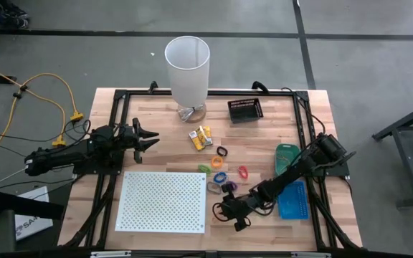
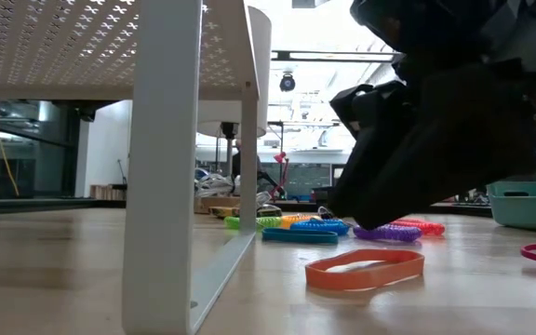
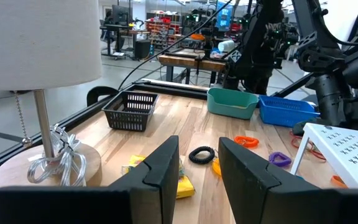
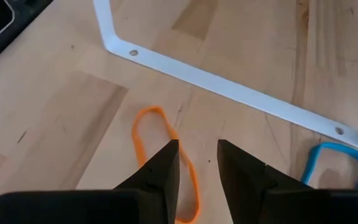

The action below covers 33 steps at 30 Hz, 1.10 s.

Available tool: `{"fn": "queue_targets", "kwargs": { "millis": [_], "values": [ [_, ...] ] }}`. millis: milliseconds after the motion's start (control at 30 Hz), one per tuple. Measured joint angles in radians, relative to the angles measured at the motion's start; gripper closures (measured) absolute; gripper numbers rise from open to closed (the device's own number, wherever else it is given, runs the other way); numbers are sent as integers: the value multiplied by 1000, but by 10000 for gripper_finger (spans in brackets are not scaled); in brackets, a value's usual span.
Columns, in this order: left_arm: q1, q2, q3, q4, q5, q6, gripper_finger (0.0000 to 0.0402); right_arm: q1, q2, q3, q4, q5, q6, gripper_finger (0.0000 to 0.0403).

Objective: Pick & Place Office Desk Supplies
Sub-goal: Put the orange rubber band into the green bin

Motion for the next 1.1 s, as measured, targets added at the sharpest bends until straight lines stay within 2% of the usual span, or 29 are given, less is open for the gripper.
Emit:
{"fn": "queue_targets", "kwargs": {
  "millis": [633,1100],
  "values": [
    [0,0,0,0,0,0,293,47,0,0,20,79,27,306],
    [0,0,0,0,0,0,293,41,21,0,13,74,44,306]
  ]
}}
